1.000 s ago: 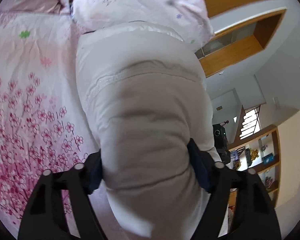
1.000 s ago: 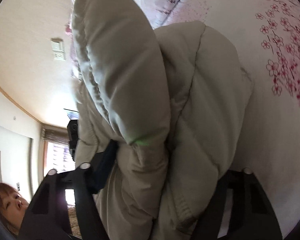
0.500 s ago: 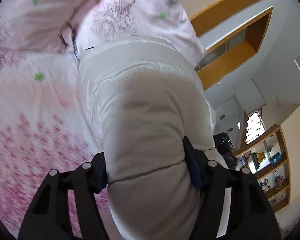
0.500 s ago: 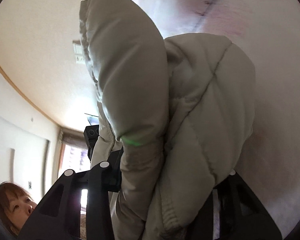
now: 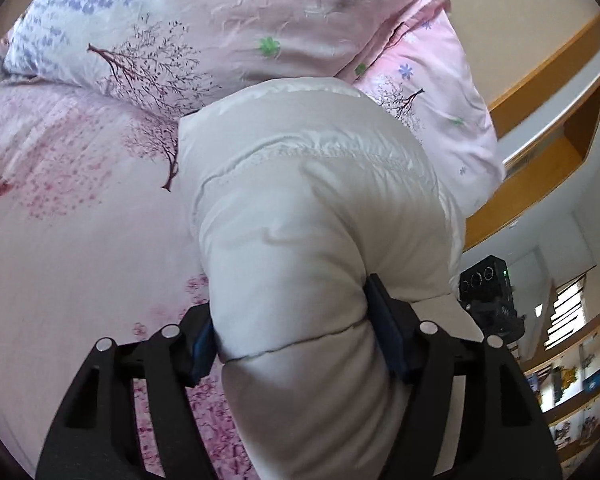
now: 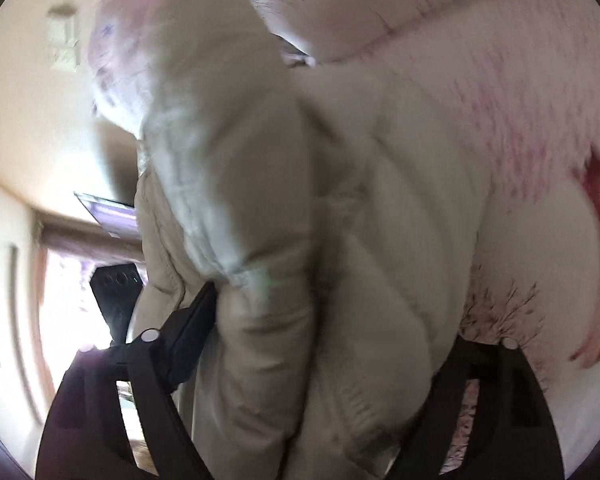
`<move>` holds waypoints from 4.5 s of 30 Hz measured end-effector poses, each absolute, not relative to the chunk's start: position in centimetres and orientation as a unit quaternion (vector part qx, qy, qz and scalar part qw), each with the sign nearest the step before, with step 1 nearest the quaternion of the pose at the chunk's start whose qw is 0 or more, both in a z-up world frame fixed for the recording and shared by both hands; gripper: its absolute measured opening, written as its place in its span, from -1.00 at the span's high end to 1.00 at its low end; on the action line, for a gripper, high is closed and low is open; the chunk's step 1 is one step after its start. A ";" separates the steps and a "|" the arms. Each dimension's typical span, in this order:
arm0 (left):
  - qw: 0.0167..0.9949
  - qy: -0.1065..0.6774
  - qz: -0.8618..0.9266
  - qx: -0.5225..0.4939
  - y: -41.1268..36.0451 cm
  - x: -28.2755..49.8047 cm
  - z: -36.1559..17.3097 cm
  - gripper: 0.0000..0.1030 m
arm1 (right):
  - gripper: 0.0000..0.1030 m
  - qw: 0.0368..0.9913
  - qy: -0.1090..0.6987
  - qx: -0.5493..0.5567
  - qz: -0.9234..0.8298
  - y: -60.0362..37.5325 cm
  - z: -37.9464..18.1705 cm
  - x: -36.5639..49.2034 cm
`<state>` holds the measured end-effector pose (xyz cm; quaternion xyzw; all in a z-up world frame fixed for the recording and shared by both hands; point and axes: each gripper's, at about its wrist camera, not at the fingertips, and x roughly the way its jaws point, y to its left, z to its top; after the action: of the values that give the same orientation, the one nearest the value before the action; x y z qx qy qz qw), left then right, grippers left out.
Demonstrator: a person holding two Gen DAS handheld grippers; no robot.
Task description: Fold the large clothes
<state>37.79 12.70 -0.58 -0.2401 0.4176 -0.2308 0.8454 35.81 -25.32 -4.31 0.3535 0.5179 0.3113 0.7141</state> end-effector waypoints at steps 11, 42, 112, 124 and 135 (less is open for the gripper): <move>0.882 0.412 -0.178 -0.140 10.3 38.4 1.2 -0.53 | -0.09 0.938 0.277 0.130 0.162 -25.7 9.7 21.2; 0.925 0.366 -0.091 0.054 2.1 29.0 1.5 -0.93 | 0.67 0.889 0.404 0.095 0.195 -22.7 1.7 20.1; 0.942 0.330 -0.024 0.047 2.1 22.8 1.6 -0.96 | -0.67 0.922 0.387 0.034 0.011 -24.9 -2.2 17.7; 0.945 0.323 -0.006 0.053 2.3 21.1 2.1 -0.96 | -0.97 0.946 0.312 0.085 -0.018 -27.6 1.7 11.5; 0.930 0.365 0.020 0.043 4.1 17.8 1.5 -0.96 | -0.97 0.941 0.330 0.060 0.039 -25.4 2.6 6.7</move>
<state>17.76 4.12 1.53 0.0431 0.3649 0.0196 0.9299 6.68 -25.36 2.57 0.0602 0.3295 0.0388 0.9414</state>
